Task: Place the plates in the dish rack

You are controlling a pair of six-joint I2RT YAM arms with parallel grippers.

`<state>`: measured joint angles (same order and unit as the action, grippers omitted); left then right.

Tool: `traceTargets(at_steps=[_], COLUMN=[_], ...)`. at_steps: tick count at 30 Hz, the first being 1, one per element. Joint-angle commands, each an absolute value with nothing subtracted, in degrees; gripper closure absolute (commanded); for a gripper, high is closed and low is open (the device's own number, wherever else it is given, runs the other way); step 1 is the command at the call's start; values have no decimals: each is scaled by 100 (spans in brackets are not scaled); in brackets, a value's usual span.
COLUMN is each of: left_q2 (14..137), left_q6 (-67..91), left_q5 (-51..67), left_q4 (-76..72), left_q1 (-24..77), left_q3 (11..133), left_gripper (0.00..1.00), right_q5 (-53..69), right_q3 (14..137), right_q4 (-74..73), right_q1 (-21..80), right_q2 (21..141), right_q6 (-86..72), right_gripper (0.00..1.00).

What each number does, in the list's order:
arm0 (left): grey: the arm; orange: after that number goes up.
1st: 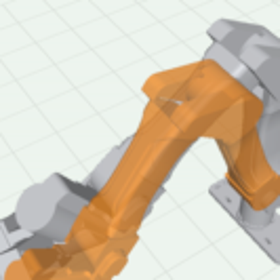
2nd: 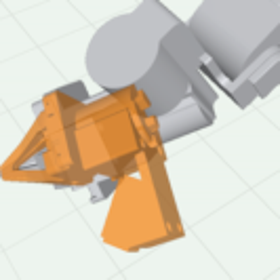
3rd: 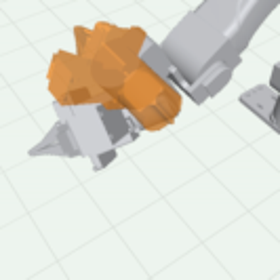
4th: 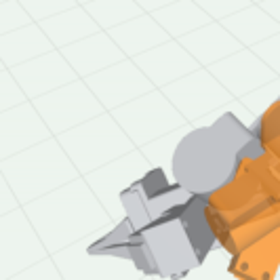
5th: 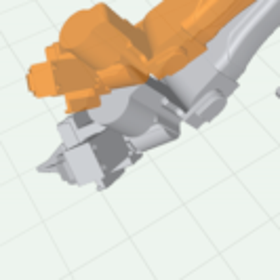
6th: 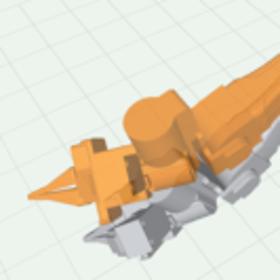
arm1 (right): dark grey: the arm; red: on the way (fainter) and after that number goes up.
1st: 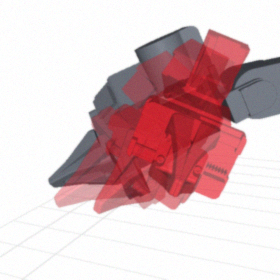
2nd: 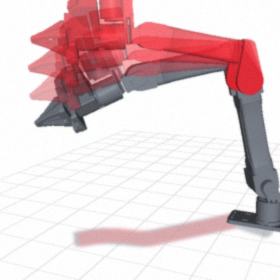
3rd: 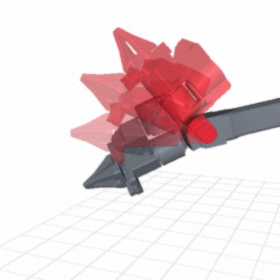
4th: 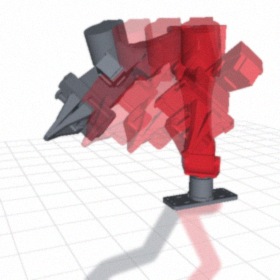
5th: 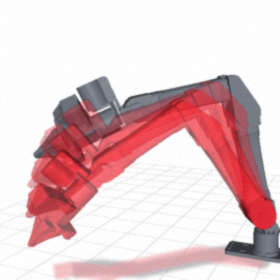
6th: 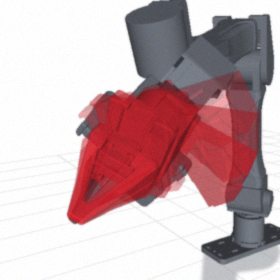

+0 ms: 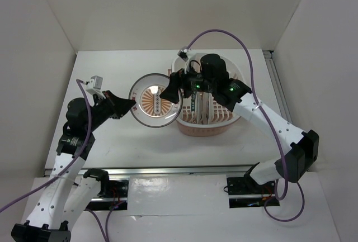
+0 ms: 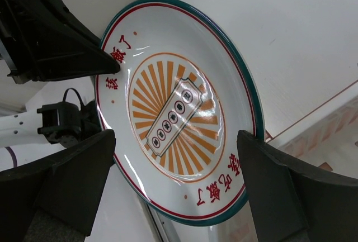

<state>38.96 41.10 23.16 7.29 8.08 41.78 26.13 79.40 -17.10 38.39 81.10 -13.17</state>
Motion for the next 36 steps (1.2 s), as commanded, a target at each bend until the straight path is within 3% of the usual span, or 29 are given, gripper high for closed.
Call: traceTargets(at_steps=[1, 8, 17, 24, 28, 29, 31, 32, 33, 34, 35, 36], left_q2=[3727, 3718, 3665, 3718, 3841, 3919, 4068, 4069, 4148, 4148, 4235, 4315], left_q6=[4421, 4236, 4359, 4534, 4710, 4711, 4711, 4650, 4649, 4519, 4431, 4343], left_q5=[2646, 2461, 2593, 2593, 2646, 2646, 2646, 2567, 2497, 2331, 2251, 2163], left_q4=[-185, 193, 62, -447, -721, -721, -608, -485, -370, -47, 121, 297], left_q1=[800, 800, 800, 800, 800, 800, 800, 800, 800, 800, 800, 800], left_q3=[4359, 4535, 4640, 4526, 4456, 4456, 4509, 4596, 4675, 4728, 4842, 4895], left_gripper=[100, 100, 100, 100, 100, 100, 100, 91, 69, 41, 6, 0], right_q5=[2224, 1556, 1775, 3206, 3472, 3419, 3079, 2937, 2779, 2290, 1946, 1525], right_q3=[8102, 8481, 8244, 7981, 7893, 7893, 7998, 8111, 8199, 8287, 8462, 8568], right_q4=[-1581, -1978, -1978, -1653, -1485, -1555, -1712, -1766, -1845, -2037, -2152, -2275], right_q1=[3797, 3735, 3560, 3507, 3507, 3507, 3507, 3455, 3454, 3324, 3261, 3200], right_q2=[8068, 7866, 8033, 8226, 8341, 8341, 8341, 8280, 8279, 8114, 8025, 7929], right_q6=[-1213, -844, -791, -1054, -1169, -1169, -1221, -1222, -1222, -1309, -1362, -1415], right_gripper=[4, 1, 4, 26, 63, 86, 99, 99, 100, 100, 100, 100])
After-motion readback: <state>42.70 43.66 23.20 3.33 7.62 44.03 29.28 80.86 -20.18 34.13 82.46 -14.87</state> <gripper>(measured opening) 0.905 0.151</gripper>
